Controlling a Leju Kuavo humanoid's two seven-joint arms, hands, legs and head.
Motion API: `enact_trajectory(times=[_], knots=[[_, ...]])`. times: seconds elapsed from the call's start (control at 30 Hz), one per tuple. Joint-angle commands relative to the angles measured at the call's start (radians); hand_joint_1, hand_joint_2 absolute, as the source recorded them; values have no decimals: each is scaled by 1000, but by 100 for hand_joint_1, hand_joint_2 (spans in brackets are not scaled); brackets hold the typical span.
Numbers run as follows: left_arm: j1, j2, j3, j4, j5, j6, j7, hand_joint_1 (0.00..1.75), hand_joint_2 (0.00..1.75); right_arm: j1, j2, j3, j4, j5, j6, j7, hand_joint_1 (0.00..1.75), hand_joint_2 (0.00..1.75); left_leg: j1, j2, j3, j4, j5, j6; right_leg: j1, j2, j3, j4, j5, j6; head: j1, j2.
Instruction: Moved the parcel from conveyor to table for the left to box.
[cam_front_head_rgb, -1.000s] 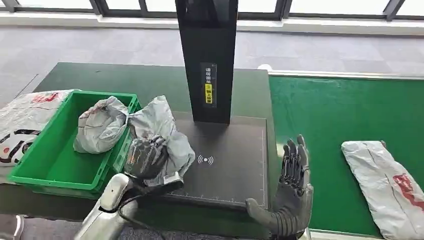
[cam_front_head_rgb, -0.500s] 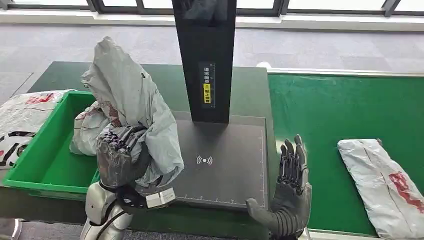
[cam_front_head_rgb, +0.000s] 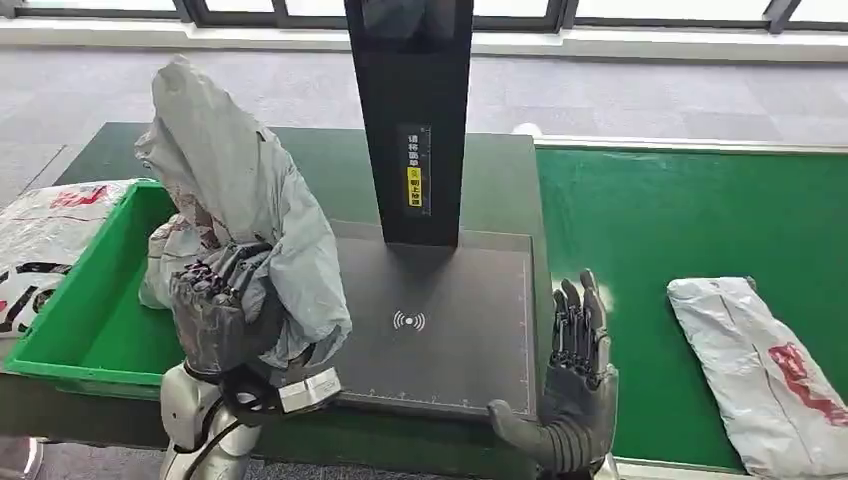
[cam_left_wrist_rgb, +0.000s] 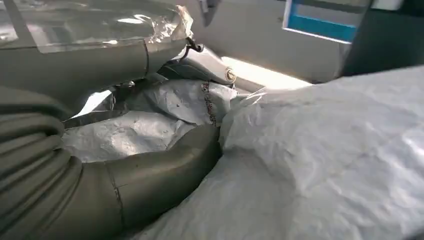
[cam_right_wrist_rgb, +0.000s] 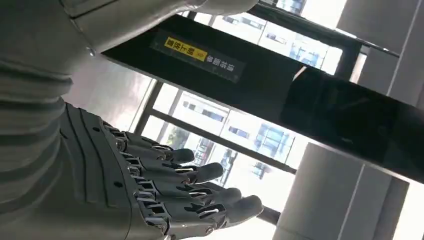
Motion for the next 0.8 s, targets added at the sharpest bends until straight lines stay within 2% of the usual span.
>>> enact_trajectory(times=[0.03, 0.07, 0.1, 0.13, 0.23, 0.27, 0.4, 0.8], knots=[[-183, 173, 239, 289, 152, -2, 60, 175, 175, -78, -43, 62, 85, -22, 6, 1, 0, 175, 0, 2, 2, -3, 2, 0, 1, 1, 1, -2, 2, -2, 0, 0], [-183, 173, 239, 289, 152, -2, 60, 175, 175, -78, -43, 62, 85, -22, 6, 1, 0, 175, 0, 2, 2, -4, 3, 1, 1, 1, 0, -3, 3, -2, 0, 0], [-266, 245, 286, 444, 96, -2, 216, 175, 175, -70, -30, 52, 75, -12, 16, 1, 0, 175, 0, 2, 2, -3, 3, 0, 1, 0, 0, -2, 2, -2, 0, 0], [-339, 310, 311, 572, 146, -2, 176, 175, 175, -59, -14, 33, 63, 4, 42, 1, 0, 175, 1, 2, 2, -2, 3, -1, 2, 1, 0, -1, 2, -2, 0, 0], [-455, 379, 309, 790, 127, -10, 216, 175, 175, -29, 5, 4, 43, 34, 65, 1, 0, 175, 1, -4, 1, -2, 5, -1, 2, -5, -1, 0, 1, -2, 0, 0], [-468, 382, 304, 814, 115, -15, 232, 175, 175, -22, 6, 1, 37, 38, 66, 1, 0, 175, 1, -7, 2, -2, 8, -1, 3, -9, -3, -1, 3, -2, 0, 0], [-486, 382, 276, 866, 75, -21, 302, 175, 175, -3, 23, -23, 20, 63, 100, 1, 0, 175, 2, -1, 5, -2, 8, -2, 3, -3, -6, 0, 6, -5, 0, 0], [-480, 383, 274, 864, 73, -25, 308, 175, 175, -7, 27, -28, 24, 65, 106, 1, 0, 175, 1, -1, 1, 0, 7, -2, 3, -2, -8, 0, 6, -4, 0, 0]])
